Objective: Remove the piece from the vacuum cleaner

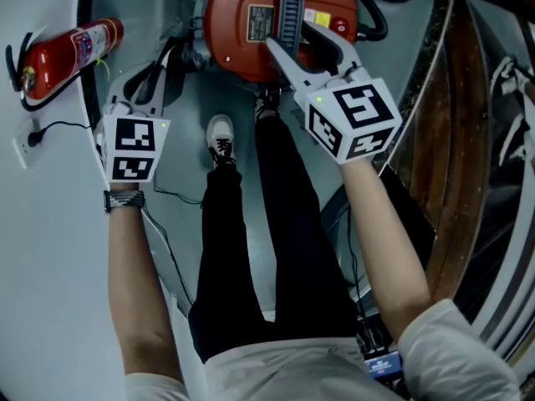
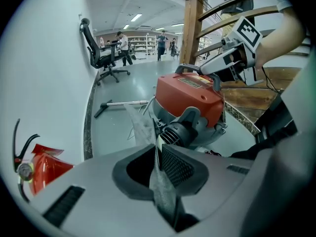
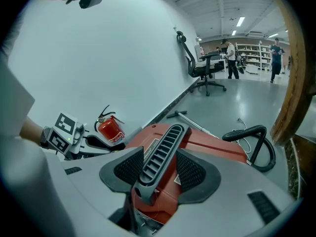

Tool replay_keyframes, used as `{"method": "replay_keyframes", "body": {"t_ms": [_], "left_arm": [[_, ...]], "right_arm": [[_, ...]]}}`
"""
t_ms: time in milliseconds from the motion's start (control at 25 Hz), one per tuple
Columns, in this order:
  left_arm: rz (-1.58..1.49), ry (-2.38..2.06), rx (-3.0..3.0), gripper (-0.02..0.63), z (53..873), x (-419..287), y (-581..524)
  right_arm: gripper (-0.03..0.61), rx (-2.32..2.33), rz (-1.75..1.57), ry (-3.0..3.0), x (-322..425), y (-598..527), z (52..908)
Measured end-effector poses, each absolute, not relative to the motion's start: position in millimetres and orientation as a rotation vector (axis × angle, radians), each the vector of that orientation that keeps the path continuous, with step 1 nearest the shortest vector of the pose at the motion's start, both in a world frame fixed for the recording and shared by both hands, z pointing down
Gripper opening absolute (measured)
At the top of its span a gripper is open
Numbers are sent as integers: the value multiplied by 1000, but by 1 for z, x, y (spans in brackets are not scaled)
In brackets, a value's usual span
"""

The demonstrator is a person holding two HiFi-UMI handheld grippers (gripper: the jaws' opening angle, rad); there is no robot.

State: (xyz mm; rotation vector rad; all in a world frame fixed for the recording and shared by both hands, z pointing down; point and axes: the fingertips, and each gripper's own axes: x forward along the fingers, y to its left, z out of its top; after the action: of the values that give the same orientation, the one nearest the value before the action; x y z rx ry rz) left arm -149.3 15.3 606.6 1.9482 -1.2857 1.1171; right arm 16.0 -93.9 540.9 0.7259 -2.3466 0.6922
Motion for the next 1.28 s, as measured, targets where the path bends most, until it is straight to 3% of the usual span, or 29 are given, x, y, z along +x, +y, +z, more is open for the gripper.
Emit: {"method": "replay_keyframes", "body": {"t_ms": [480, 760, 1000, 1280], "left_arm": [[776, -1358, 1656, 102, 599, -161, -12], [755, -1275, 1498, 135, 624, -157, -19], [701, -1301, 1505, 42, 624, -152, -22], [555, -1347, 1414, 32, 625, -158, -21]], "right_arm": [[204, 757, 695, -2350, 16, -94, 541], [202, 762, 694, -2347, 16, -94, 540], [202, 773, 689, -2354, 17, -94, 540], [202, 769, 688, -2350, 17, -94, 540]]}}
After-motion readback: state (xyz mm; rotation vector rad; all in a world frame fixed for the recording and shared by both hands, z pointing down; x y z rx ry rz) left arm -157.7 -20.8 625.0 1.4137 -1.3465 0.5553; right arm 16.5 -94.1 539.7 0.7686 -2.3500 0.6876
